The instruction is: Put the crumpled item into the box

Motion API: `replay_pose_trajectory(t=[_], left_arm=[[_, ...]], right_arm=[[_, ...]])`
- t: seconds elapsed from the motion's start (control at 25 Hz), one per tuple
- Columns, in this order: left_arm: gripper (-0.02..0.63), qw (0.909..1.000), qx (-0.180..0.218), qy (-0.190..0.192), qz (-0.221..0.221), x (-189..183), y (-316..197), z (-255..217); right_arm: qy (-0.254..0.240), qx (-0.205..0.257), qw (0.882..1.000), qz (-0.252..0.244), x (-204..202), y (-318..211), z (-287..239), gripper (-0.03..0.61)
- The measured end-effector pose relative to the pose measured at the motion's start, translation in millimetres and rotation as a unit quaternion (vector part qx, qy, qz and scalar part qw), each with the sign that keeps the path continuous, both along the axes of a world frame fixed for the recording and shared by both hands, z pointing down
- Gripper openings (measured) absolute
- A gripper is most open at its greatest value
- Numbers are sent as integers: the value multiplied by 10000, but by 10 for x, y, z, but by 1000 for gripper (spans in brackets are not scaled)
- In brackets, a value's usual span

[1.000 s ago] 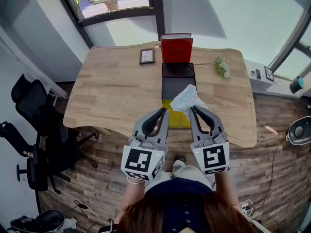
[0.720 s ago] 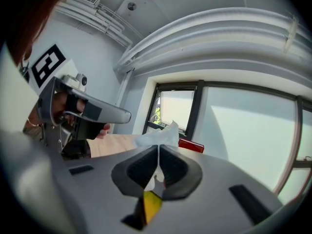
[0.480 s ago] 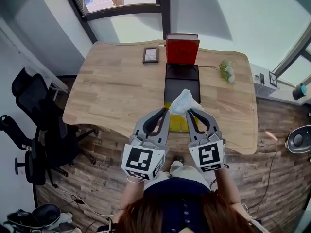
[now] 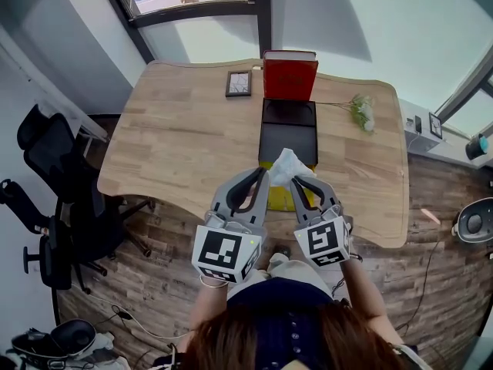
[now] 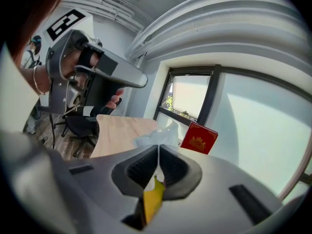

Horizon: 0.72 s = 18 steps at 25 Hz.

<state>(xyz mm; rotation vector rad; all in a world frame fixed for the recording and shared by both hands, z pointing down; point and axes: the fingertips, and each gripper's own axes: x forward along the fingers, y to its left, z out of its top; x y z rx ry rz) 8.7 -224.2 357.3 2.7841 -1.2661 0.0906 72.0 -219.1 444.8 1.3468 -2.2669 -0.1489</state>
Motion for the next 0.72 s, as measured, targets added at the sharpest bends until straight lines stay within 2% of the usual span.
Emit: replay_pose_trajectory(t=[0.72], left_arm=[[35, 9999, -130, -39, -55, 85, -196, 98]], right_arm=[[475, -720, 9952, -467, -38, -188, 735, 29]])
